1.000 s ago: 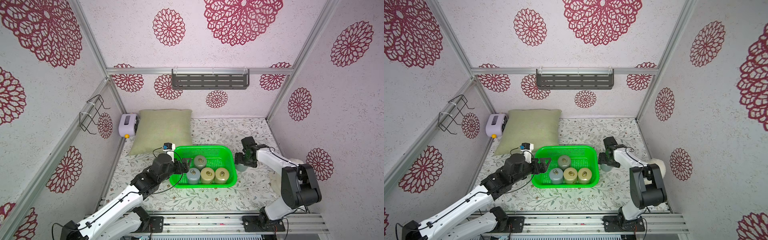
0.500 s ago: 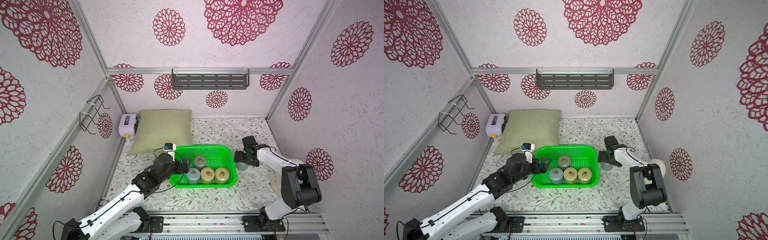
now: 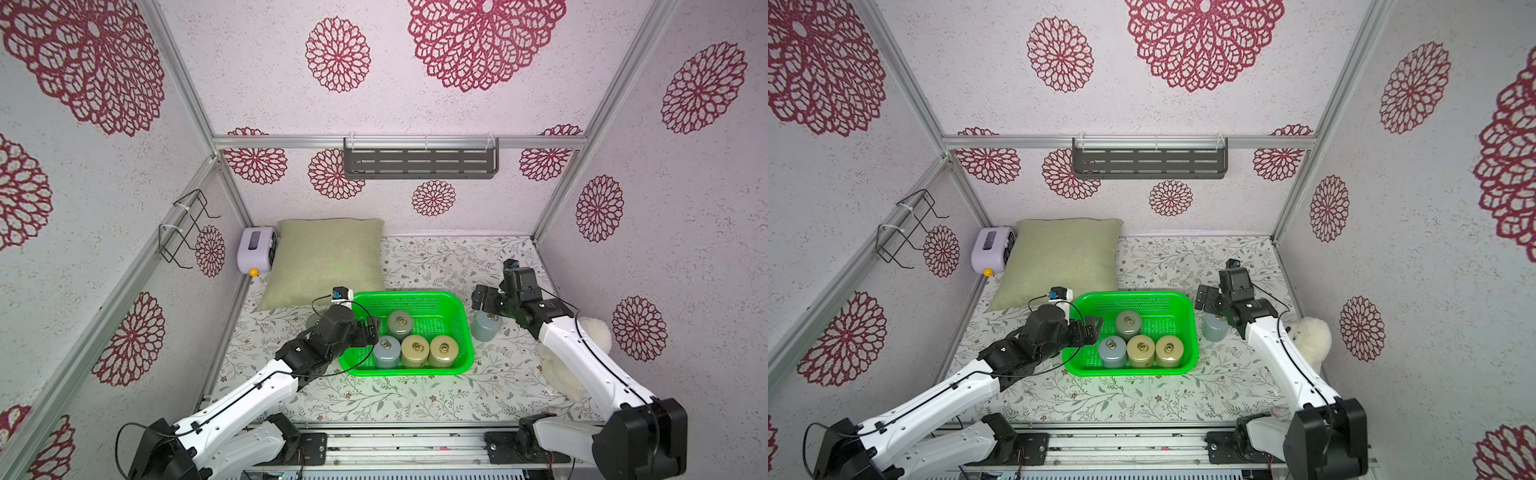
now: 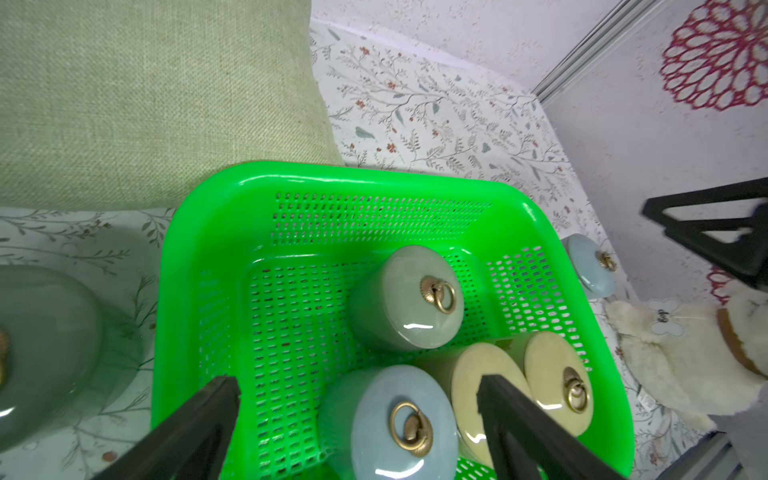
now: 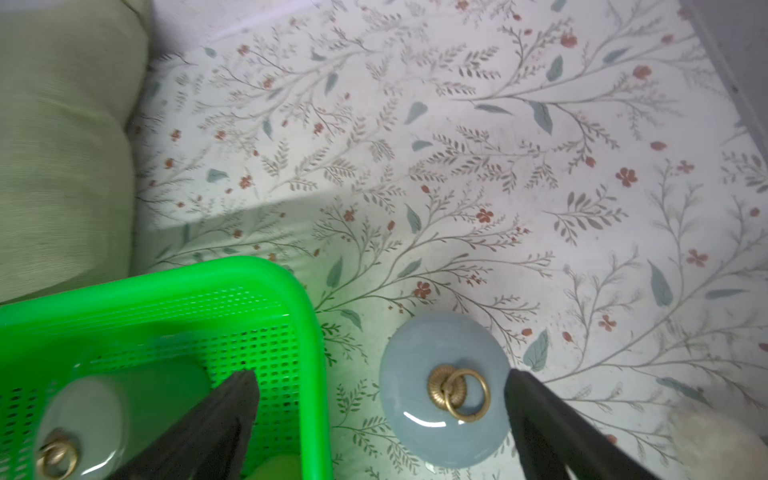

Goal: Take the tea canister out of the basket
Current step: Place the tea canister at the center of the board, then pick up the tea canister from the basket.

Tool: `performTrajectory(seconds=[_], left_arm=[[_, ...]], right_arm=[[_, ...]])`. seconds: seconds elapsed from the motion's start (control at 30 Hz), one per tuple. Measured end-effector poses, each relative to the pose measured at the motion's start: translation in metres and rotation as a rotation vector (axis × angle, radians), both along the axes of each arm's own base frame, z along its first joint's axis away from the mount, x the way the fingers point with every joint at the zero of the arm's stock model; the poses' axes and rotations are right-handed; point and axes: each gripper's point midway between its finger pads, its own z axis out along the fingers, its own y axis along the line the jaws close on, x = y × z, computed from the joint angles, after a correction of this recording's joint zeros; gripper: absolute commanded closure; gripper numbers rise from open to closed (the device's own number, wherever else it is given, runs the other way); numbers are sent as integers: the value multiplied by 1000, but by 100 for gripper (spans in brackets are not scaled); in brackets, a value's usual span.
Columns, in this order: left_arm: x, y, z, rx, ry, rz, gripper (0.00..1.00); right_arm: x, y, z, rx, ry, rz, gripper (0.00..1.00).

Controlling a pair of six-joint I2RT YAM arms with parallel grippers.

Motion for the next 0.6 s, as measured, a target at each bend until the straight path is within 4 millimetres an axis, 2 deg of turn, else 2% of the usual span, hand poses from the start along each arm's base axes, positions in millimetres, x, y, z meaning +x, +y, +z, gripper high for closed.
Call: performTrajectory(seconds=[0.13, 0.33, 0.6], left_arm=[[5, -3, 2, 36, 36, 7, 3], [16, -15, 11, 86, 109, 0, 3], [23, -37, -1, 179, 296, -54, 2]], right_arm=[[-14, 20, 11, 83, -80, 88, 1], [-32, 49, 4, 199, -126, 230, 1], [-58, 70, 1, 311, -221, 357, 1]])
